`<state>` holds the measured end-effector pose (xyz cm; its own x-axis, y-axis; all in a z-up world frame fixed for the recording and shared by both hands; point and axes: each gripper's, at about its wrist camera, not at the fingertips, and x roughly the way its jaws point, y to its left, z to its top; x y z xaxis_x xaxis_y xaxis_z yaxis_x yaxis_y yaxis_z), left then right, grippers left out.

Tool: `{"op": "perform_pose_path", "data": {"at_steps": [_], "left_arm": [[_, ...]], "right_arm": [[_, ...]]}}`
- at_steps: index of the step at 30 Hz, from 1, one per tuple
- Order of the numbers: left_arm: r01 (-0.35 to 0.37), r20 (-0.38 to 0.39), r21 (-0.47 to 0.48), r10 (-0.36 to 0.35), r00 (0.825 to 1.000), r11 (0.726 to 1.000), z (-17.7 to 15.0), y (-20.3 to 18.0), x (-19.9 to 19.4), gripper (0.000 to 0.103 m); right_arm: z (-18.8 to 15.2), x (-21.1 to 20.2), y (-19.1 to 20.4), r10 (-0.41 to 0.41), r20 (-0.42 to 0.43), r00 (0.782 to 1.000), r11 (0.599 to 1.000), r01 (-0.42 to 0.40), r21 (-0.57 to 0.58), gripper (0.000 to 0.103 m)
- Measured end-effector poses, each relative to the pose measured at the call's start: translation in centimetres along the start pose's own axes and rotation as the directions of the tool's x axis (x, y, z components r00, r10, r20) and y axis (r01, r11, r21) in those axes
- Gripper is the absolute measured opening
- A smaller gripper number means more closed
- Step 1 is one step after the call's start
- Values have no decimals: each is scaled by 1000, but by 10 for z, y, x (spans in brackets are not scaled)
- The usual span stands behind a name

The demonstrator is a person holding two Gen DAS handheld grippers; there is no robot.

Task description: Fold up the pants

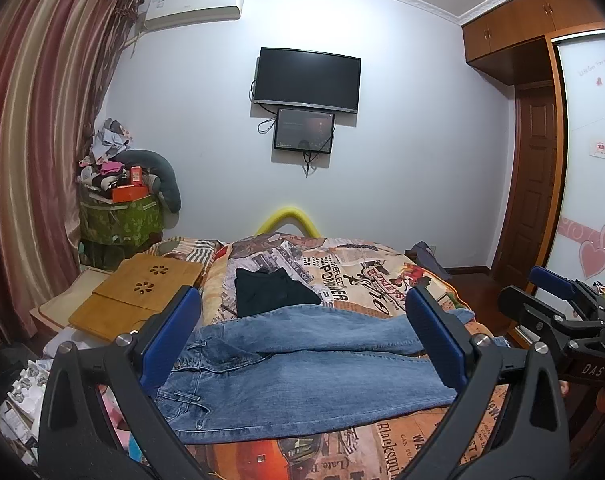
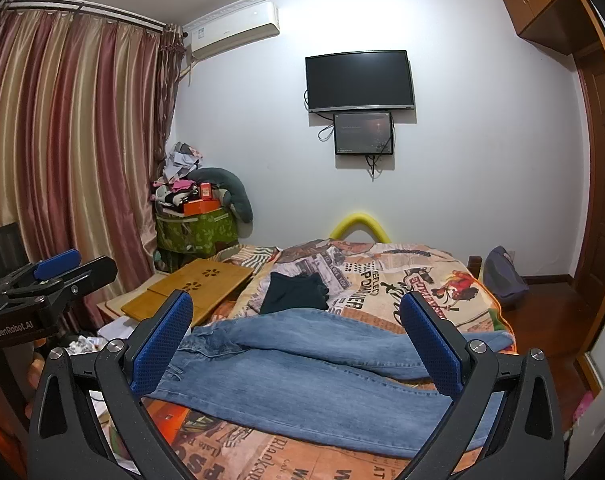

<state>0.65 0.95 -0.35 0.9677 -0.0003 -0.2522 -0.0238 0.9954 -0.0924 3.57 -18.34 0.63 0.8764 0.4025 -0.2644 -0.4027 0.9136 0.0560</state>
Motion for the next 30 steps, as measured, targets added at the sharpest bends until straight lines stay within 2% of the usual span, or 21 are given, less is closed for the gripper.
{"op": "perform_pose_path", "data": {"at_steps": [30], "left_arm": [[5, -1, 12, -5, 1000, 1000, 1, -5, 1, 103]], "right_arm": [[0, -2, 1, 0, 0, 1000, 1000, 0, 2, 103]]}}
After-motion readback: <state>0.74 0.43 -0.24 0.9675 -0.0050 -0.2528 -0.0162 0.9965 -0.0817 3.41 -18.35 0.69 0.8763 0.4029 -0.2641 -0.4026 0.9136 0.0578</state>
